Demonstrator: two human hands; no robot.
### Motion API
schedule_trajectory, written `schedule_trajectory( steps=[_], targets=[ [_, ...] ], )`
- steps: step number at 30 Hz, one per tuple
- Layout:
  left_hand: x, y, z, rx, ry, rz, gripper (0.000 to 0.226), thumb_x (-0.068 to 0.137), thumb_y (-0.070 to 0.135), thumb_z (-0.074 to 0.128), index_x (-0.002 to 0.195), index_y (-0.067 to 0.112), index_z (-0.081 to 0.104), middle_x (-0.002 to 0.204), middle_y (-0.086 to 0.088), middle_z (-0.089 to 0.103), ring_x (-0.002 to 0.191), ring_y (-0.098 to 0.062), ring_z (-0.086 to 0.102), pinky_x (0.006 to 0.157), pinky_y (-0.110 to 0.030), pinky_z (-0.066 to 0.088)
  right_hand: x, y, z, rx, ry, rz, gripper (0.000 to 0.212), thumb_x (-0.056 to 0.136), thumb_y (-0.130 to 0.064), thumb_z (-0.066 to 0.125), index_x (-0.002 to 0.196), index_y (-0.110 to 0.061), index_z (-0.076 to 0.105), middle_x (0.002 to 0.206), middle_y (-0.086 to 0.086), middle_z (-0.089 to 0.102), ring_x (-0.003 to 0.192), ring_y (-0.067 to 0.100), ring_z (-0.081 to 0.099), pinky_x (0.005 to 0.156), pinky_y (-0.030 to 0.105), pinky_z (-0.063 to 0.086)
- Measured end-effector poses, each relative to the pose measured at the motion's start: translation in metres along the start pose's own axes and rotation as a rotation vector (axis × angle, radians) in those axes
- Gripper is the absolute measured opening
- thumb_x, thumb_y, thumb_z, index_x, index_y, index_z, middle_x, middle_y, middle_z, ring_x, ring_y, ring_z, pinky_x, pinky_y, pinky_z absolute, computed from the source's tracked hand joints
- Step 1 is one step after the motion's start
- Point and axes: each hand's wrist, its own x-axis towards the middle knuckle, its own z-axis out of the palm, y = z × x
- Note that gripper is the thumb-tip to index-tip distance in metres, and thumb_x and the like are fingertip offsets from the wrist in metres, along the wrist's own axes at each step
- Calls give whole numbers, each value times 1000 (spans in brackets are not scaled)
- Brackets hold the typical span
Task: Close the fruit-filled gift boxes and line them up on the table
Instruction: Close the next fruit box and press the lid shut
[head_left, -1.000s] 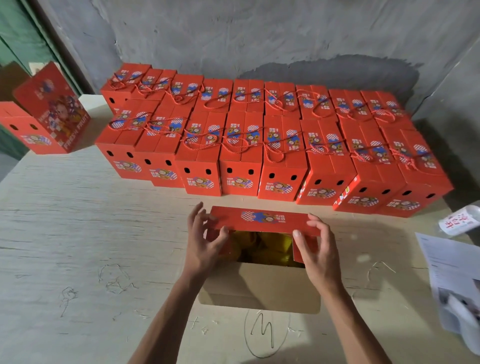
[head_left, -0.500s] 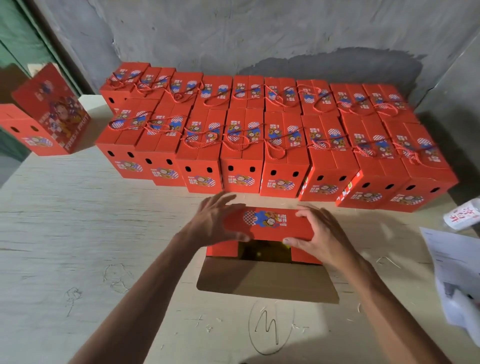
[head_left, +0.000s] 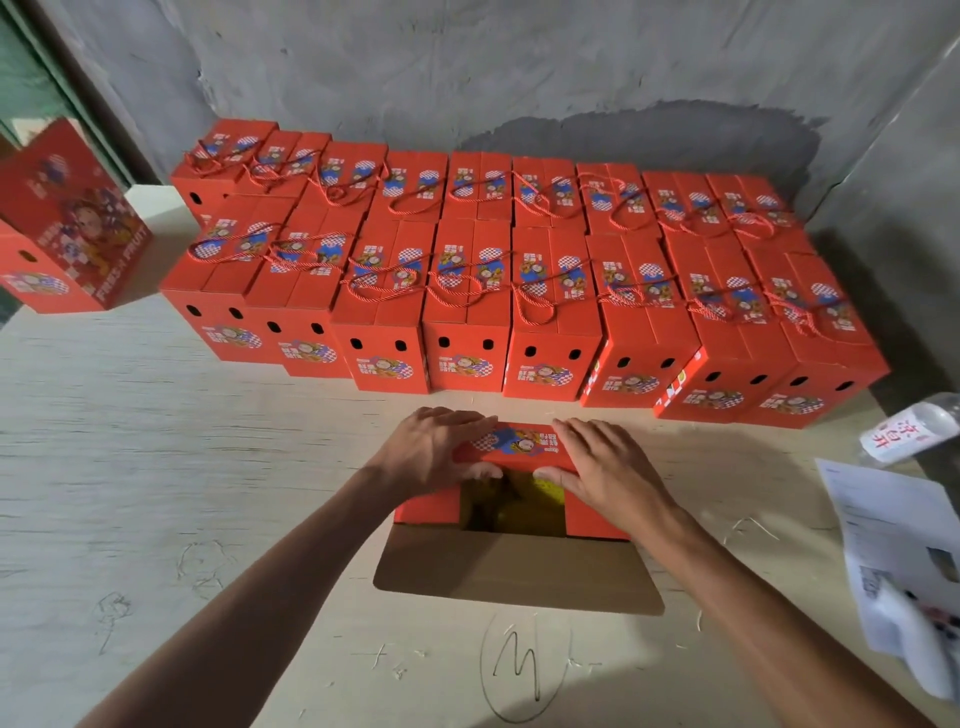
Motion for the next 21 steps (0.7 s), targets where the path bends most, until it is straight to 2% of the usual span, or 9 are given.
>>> schedule_trajectory(
  steps=[4,7,9,11,14,18,21],
  targets=[
    [8,-3,-4,70,-90,-19,79,88,77,34,158,39,35,161,2,41,144,-30,42,121,-42,32,8,1,-4,-37,24,-19,85,102,-68,19,138,-4,61,124,13,72,107,29,71,84,41,61],
    [8,-2,-5,35,-82,4,76,89,75,37,156,39,38,158,2,46,141,-30,45,117,-44,37,10,6,-7,-4,54,-58,78,100,-65,28,139,-8,63,127,13,71,109,28,72,84,42,63],
    [6,-6,-5,-18,-93,20,72,92,72,43,156,40,36,157,0,45,141,-30,44,116,-48,37,7,9,-9,39,77,-95,72,99,-61,33,141,-10,61,134,12,68,116,28,70,91,42,61],
    [4,-12,-5,-28,-116,63,70,95,69,45,158,42,32,158,0,43,142,-29,42,117,-50,36,-2,14,-7,116,91,-139,64,100,-54,42,147,-13,55,146,11,58,131,28,61,105,43,54],
    [-6,-18,-5,10,-98,117,74,94,73,45,159,43,27,159,2,42,143,-24,42,118,-49,35,-12,22,-4,239,55,-172,61,102,-44,53,155,-16,43,161,6,40,149,22,39,123,42,34],
    [-24,-35,-5,-177,-98,-5,82,90,78,44,160,39,25,161,2,35,145,-22,35,115,-54,40,-13,23,-5,264,-18,-120,65,104,-54,39,160,-24,31,168,-3,26,156,15,23,127,39,19],
    [-28,-38,-8,-179,-180,-9,79,94,74,37,161,40,13,162,1,26,146,-21,28,114,-52,43,-14,25,-3,262,-91,-102,68,104,-58,28,163,-27,19,171,-6,14,158,10,10,129,35,11]
  ],
)
